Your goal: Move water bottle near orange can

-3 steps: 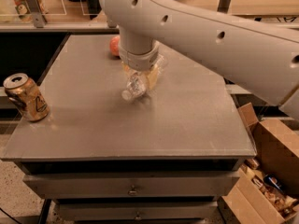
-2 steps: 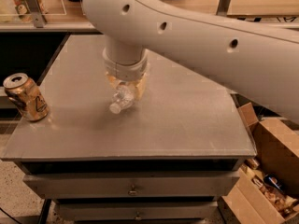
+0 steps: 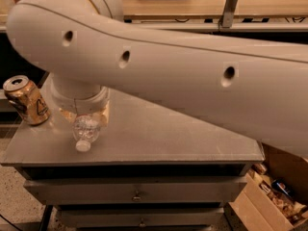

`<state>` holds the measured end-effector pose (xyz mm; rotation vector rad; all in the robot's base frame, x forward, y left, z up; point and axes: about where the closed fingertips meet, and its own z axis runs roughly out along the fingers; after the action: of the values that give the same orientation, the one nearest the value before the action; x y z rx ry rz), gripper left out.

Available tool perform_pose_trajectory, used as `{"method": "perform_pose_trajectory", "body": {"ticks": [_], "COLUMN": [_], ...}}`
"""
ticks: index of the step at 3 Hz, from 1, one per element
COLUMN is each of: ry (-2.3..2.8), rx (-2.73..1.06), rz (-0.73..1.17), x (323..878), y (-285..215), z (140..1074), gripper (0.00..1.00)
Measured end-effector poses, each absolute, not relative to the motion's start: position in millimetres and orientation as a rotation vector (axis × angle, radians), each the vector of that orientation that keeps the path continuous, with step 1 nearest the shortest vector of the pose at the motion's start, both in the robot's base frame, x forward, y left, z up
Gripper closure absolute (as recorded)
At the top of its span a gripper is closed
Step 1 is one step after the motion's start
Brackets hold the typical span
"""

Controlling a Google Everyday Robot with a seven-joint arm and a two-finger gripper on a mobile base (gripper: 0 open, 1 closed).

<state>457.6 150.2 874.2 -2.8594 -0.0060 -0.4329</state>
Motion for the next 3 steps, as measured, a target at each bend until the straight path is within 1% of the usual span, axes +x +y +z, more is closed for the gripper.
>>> {"method": "perform_pose_trajectory", "body": {"ticks": [2,3], "ry": [-0.091,-0.18], "rx": [-2.85,-2.852], "rz": [-0.442,-0.401], "x": [450.4,453.9], "y": [161.2,183.3], "z": [876.8,872.6], "gripper": [1.0,1.0]}}
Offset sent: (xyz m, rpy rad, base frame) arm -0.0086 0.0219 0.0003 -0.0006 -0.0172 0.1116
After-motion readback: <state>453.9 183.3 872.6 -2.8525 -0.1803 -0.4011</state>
